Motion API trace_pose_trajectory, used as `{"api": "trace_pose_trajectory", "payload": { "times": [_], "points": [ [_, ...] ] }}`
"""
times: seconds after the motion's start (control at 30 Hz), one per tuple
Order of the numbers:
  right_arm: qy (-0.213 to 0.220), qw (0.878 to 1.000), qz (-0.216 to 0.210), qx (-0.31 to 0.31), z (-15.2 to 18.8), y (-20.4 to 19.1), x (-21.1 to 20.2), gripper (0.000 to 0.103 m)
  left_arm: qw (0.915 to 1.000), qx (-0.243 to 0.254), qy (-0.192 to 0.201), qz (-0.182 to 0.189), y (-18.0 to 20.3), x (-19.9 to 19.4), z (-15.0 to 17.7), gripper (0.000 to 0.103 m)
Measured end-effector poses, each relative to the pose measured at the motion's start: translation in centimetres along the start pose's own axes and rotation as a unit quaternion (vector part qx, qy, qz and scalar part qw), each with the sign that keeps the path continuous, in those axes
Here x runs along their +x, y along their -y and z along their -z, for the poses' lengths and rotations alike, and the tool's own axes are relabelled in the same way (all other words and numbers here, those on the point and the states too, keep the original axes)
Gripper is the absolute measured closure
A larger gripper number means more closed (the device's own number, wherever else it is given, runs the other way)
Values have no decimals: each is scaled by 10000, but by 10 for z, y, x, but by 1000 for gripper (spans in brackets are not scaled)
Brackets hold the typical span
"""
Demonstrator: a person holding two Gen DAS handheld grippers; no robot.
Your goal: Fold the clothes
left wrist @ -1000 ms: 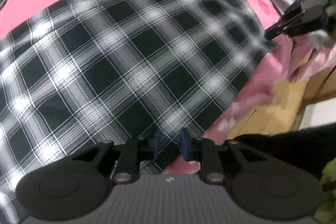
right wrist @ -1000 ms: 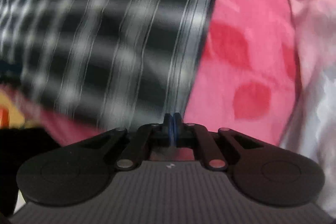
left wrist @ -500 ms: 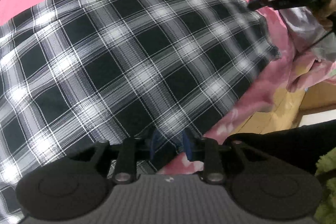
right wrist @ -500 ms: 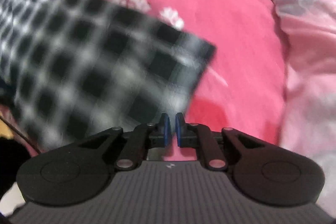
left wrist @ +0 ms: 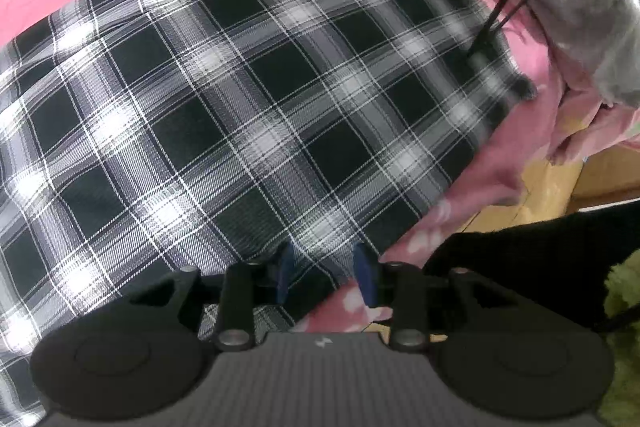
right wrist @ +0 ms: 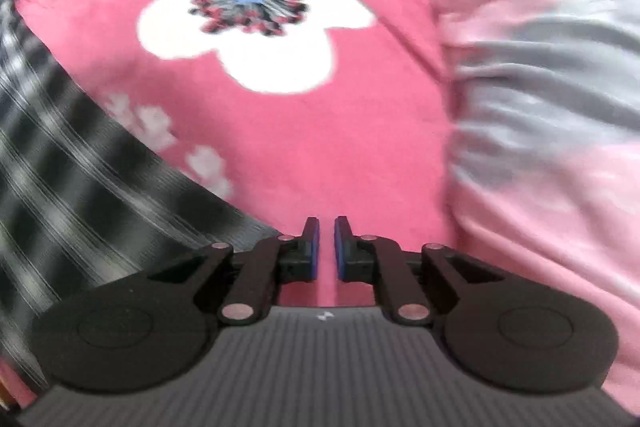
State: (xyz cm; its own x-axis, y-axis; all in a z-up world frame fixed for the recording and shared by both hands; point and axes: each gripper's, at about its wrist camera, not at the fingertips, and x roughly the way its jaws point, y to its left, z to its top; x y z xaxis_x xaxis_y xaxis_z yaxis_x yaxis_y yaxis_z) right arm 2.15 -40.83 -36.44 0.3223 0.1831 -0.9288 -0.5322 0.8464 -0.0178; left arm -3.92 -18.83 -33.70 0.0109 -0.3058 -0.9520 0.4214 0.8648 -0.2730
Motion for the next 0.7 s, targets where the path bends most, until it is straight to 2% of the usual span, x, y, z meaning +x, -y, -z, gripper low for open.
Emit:
{"api": "trace_pose_trajectory", "payload": {
  "times": [0.1,0.3,0.4,0.43,0.47,0.57,0.7],
  "points": [
    [3,10000,-36,67,14,-4,-11,96,9999,-66,-77,-55,-2,-1,-3,68],
    [8,9997,-107,198,43,-13,-32,95,10000,-47,-19,-75,-2,-3,0,57],
    [-509,9974,-27,-503,63,-37,-11,94,9999,76,1,-89,-4,-5,2,55],
    [-808,9946,234,-611,75,-39,-4,94,9999,104,-8,-74,-5,-5,3,55],
    [-844,9946,332,-498,80,-38,-7,94,9999,128,-23,-58,-7,-7,2,55],
    [-1041,9933,476,145,76,-32,-19,94,9999,94,31,-20,-13,-13,4,56],
    [-757,9964,383,-17,63,-52,-33,94,9998,133,133,23,-21,-25,11,56]
  ]
}}
